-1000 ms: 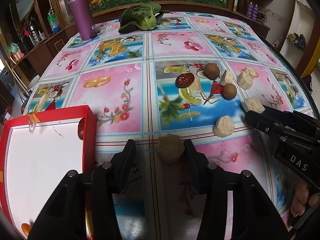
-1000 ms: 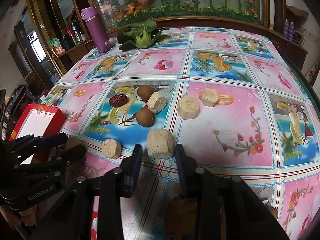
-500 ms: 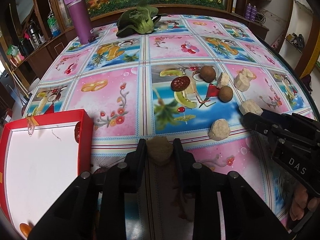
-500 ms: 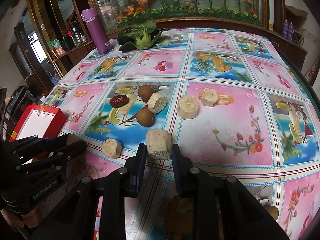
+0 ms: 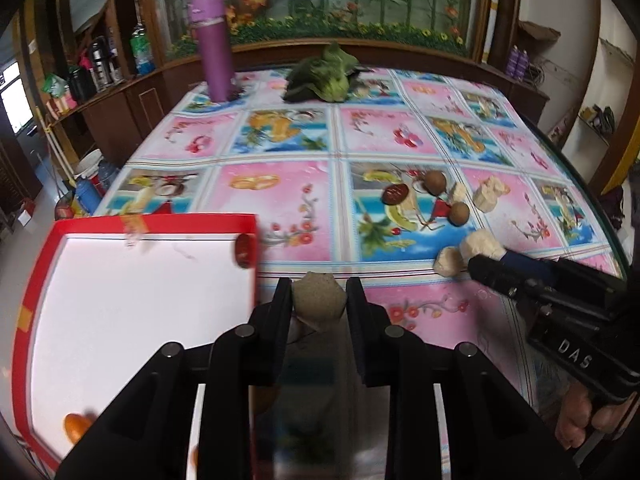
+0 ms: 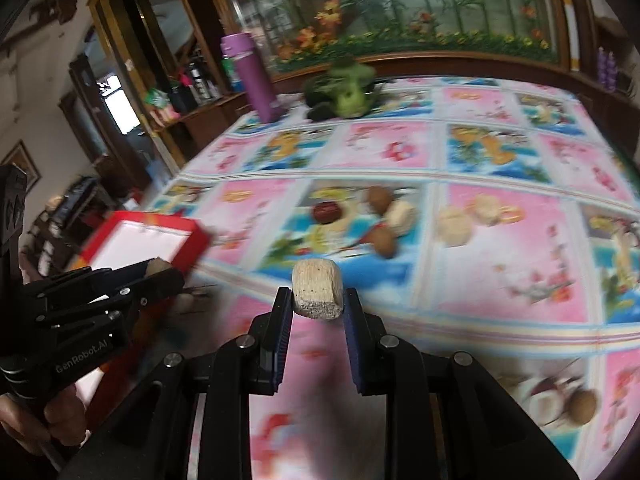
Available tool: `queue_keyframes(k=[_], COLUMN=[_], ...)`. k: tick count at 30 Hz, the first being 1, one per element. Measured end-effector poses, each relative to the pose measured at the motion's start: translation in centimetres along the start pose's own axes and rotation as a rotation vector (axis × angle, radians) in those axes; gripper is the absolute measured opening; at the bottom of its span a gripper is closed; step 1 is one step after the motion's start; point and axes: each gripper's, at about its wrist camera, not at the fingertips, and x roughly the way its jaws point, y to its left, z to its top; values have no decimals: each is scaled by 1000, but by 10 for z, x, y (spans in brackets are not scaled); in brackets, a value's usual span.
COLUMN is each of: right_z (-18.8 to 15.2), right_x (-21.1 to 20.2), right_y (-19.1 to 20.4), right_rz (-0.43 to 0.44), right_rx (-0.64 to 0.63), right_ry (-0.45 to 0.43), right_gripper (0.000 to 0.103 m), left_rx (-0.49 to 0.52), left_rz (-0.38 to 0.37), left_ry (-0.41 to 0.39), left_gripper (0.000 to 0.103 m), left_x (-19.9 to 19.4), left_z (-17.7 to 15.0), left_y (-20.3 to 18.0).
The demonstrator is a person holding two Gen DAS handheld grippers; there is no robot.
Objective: Organize fruits
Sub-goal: 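Grasp a beige ball with the left tool while the right tool grasps a beige cube, then carry the beige ball and cube to the white tray and open both tools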
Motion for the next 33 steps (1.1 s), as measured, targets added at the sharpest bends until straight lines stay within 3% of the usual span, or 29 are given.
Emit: queue_keyframes(k=[7,16,23,33], right_z=[-3,-17,-25,-30], right_x=[13,41,56,57], right_y=[80,155,180,186], right_rz=[168,236,242,236], right_rx=[-71,-170,-206,-225], right_ry=[33,109,149,151], right_gripper=[24,24,24,26], left_rx=[-86,-213,-243,-249], left_rz=[110,231,245,268], left_ry=[-33,-9,9,10], left_gripper=[29,29,29,29], left_x=[-30,-38,-38,-39], left_z=[-19,-54,-66,-72], left_y=[59,127,143,148])
